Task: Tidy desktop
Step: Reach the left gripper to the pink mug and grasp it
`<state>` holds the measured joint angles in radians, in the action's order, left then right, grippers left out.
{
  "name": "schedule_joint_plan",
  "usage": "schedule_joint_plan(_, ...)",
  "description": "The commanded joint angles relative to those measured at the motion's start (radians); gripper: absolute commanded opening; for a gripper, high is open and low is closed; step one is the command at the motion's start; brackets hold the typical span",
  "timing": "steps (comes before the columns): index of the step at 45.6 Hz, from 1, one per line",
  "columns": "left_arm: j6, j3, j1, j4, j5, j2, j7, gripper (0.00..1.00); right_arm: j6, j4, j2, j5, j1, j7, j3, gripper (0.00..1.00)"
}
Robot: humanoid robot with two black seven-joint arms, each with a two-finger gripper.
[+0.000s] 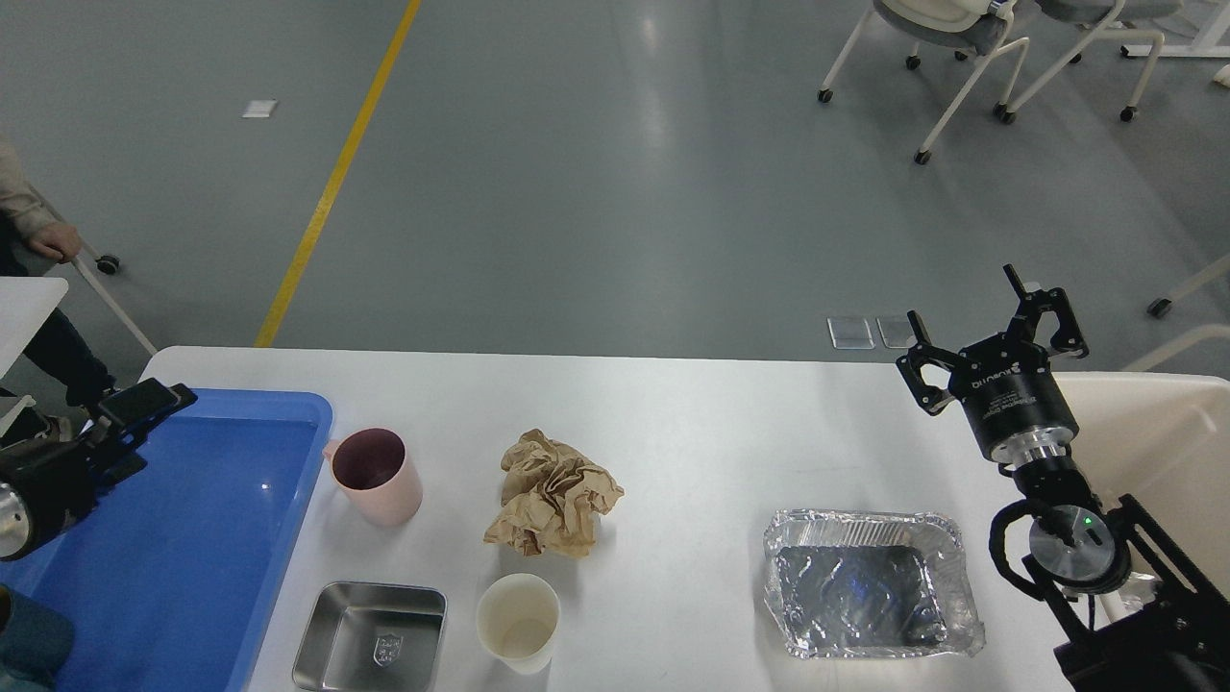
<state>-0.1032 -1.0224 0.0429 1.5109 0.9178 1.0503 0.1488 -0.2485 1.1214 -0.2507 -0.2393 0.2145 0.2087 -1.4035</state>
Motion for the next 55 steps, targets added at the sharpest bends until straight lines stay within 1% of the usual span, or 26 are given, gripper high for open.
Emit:
schedule_joint_plan(1,0.004,-0.005,-0.083,0.054,0.001,0.12,-0.002,1.0,0.0,0.0,-0.001,0.0,-0.004,0.0,0.001,1.0)
schedule_joint_plan(8,0.007,0.007,-0.11,0.091,0.003,0.223,-0.003,1.0,0.0,-0.002,-0.002,-0.001,-0.006,0.0,0.001,1.0)
schedule_joint_plan(17,0.007,0.012,-0.129,0.123,0.013,0.303,-0.003,1.0,-0.002,-0.002,-0.005,-0.001,-0.006,-0.002,0.001,1.0)
schedule_joint_plan(22,0.007,-0.002,-0.118,0.123,0.024,0.306,-0.003,1.0,-0.002,-0.002,-0.005,-0.001,-0.007,-0.002,0.001,1.0)
schedule_joint_plan(26,0.007,-0.008,-0.086,0.112,0.026,0.294,-0.002,1.0,-0.002,-0.002,-0.005,-0.001,-0.007,-0.002,0.001,1.0)
schedule_joint_plan(29,0.007,0.002,-0.031,0.089,0.03,0.235,-0.002,1.0,-0.002,-0.002,-0.005,-0.001,-0.009,-0.002,0.001,1.0)
schedule_joint_plan(34,0.007,0.01,0.054,0.051,0.068,0.071,0.0,1.0,-0.002,0.0,-0.004,-0.001,-0.007,0.0,0.001,1.0)
schedule_joint_plan(37,0.007,0.012,0.077,0.016,0.093,-0.013,0.011,1.0,-0.002,0.0,-0.004,-0.001,-0.006,-0.002,0.001,1.0)
schedule_joint_plan(41,0.007,0.012,0.083,-0.038,0.096,-0.108,0.011,1.0,-0.002,0.0,-0.005,-0.001,-0.007,0.0,0.001,1.0)
schedule_joint_plan(45,0.002,0.042,0.097,-0.089,0.105,-0.162,0.011,1.0,-0.002,0.0,-0.007,-0.001,-0.011,-0.002,0.001,1.0)
schedule_joint_plan(50,0.002,0.159,0.181,-0.145,0.142,-0.193,0.002,0.98,-0.002,0.0,-0.004,-0.001,-0.012,0.0,0.001,1.0)
schedule_joint_plan(55,0.002,0.231,0.242,-0.201,0.142,-0.233,-0.002,0.97,-0.002,0.0,0.001,-0.001,-0.012,0.0,0.001,1.0)
